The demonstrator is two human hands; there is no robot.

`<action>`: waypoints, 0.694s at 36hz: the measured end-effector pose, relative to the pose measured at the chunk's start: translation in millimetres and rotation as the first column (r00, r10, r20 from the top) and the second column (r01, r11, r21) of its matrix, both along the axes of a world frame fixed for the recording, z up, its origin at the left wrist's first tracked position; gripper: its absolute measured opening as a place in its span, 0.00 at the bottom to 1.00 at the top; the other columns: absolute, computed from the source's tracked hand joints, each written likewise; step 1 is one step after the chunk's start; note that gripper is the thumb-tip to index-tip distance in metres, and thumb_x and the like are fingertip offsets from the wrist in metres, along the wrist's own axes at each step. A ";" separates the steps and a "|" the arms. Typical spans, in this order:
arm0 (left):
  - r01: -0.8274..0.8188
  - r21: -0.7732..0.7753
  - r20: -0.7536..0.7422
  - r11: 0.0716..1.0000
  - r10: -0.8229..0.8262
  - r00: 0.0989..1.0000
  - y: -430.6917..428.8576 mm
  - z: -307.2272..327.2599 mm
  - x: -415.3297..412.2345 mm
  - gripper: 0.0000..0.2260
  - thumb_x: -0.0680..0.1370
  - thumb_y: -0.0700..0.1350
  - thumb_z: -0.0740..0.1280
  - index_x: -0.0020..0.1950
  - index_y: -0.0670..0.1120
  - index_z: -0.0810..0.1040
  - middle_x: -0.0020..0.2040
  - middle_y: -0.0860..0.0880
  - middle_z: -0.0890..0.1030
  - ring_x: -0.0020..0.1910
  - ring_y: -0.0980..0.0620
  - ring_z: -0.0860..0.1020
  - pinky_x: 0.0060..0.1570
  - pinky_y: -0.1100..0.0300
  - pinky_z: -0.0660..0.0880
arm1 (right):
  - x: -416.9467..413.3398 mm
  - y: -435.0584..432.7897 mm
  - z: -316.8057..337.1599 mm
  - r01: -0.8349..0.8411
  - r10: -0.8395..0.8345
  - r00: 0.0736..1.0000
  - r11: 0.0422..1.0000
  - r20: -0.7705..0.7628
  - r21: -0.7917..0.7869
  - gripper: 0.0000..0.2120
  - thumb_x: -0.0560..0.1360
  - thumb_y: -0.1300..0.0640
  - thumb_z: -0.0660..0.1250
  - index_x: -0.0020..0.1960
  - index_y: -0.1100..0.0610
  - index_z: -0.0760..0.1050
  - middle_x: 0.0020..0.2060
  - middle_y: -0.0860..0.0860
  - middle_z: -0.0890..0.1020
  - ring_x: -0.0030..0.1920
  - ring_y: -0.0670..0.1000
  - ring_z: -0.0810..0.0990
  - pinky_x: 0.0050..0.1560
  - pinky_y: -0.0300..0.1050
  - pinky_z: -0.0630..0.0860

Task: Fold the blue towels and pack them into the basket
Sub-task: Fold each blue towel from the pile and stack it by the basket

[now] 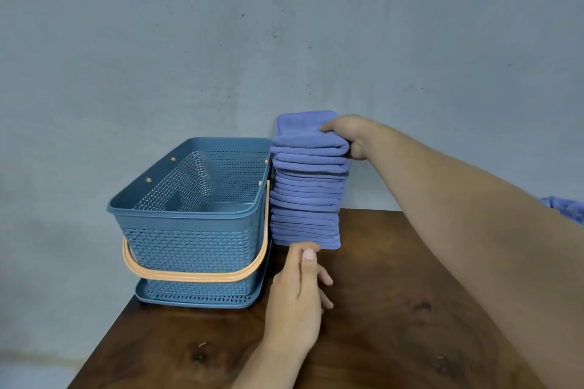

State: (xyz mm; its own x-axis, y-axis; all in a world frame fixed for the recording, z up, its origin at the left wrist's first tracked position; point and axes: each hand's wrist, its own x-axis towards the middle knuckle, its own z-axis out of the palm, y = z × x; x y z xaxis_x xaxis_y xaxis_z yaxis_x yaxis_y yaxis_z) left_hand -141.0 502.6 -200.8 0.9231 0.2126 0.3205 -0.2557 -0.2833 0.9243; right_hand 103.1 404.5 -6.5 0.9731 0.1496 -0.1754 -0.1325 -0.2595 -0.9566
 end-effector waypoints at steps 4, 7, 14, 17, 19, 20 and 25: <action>0.006 0.005 -0.008 1.000 -0.006 1.000 -0.9 -2.0 1.8 0.12 0.87 0.59 0.50 0.56 0.63 0.73 0.43 0.52 0.84 0.31 0.49 0.83 0.39 0.39 0.81 | 6.1 -2.6 5.8 -0.056 0.057 0.997 0.998 -0.059 0.015 0.04 0.82 0.64 0.66 0.52 0.64 0.78 0.43 0.58 0.83 0.41 0.56 0.83 0.52 0.52 0.83; 0.014 0.008 -0.025 1.000 -0.014 1.000 -2.5 -2.5 2.5 0.12 0.88 0.58 0.51 0.57 0.62 0.74 0.43 0.52 0.84 0.31 0.49 0.83 0.40 0.38 0.81 | 8.6 -5.4 10.3 -0.090 0.090 0.992 0.996 -0.087 -0.002 0.06 0.79 0.67 0.64 0.48 0.64 0.79 0.39 0.57 0.83 0.38 0.55 0.82 0.52 0.50 0.82; 0.014 0.022 -0.035 1.000 -0.013 0.999 -2.2 -2.4 2.6 0.09 0.88 0.56 0.53 0.60 0.62 0.74 0.43 0.52 0.84 0.31 0.48 0.83 0.40 0.39 0.82 | 6.1 2.9 23.1 0.132 -0.020 0.980 0.815 0.199 -0.564 0.10 0.77 0.56 0.67 0.56 0.60 0.76 0.51 0.57 0.83 0.46 0.57 0.83 0.43 0.47 0.80; 0.016 0.038 -0.027 0.999 -0.015 1.000 -2.5 -2.4 2.1 0.10 0.88 0.56 0.53 0.60 0.62 0.73 0.42 0.52 0.84 0.31 0.49 0.83 0.40 0.40 0.82 | 11.4 3.3 22.8 0.401 0.176 0.766 0.621 0.618 -0.673 0.21 0.75 0.54 0.68 0.67 0.55 0.73 0.65 0.56 0.75 0.63 0.60 0.77 0.57 0.53 0.78; 0.022 0.053 -0.026 0.998 -0.021 0.999 -3.0 -2.2 1.5 0.09 0.88 0.55 0.53 0.59 0.62 0.73 0.43 0.52 0.84 0.31 0.49 0.83 0.40 0.40 0.82 | 13.2 6.8 22.2 0.315 0.369 0.648 0.666 0.666 -0.676 0.20 0.76 0.52 0.69 0.67 0.51 0.75 0.64 0.53 0.76 0.65 0.58 0.75 0.63 0.54 0.75; 0.026 0.059 -0.026 0.998 -0.025 0.999 -3.4 -2.0 1.2 0.09 0.89 0.55 0.53 0.59 0.62 0.73 0.43 0.52 0.84 0.31 0.49 0.83 0.41 0.41 0.82 | 12.8 9.4 21.6 0.238 0.456 0.637 0.650 0.622 -0.721 0.19 0.77 0.49 0.69 0.68 0.49 0.76 0.64 0.52 0.76 0.66 0.57 0.75 0.66 0.54 0.74; 0.037 0.079 -0.033 0.996 -0.034 0.999 -5.4 -1.7 0.0 0.09 0.89 0.54 0.53 0.58 0.62 0.73 0.42 0.53 0.84 0.32 0.49 0.83 0.41 0.43 0.82 | 8.0 21.1 4.7 -0.043 0.614 0.735 0.466 0.287 -0.884 0.31 0.82 0.32 0.60 0.80 0.46 0.68 0.79 0.53 0.68 0.78 0.57 0.67 0.79 0.57 0.62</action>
State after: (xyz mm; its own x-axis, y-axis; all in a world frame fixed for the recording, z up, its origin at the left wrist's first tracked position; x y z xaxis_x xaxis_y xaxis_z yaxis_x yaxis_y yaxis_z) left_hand -141.0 497.2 -202.5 0.9395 0.1545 0.3056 -0.2380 -0.3471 0.9071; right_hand 111.1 425.6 -1.8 0.8277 0.5551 0.0826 0.5608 -0.8120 -0.1619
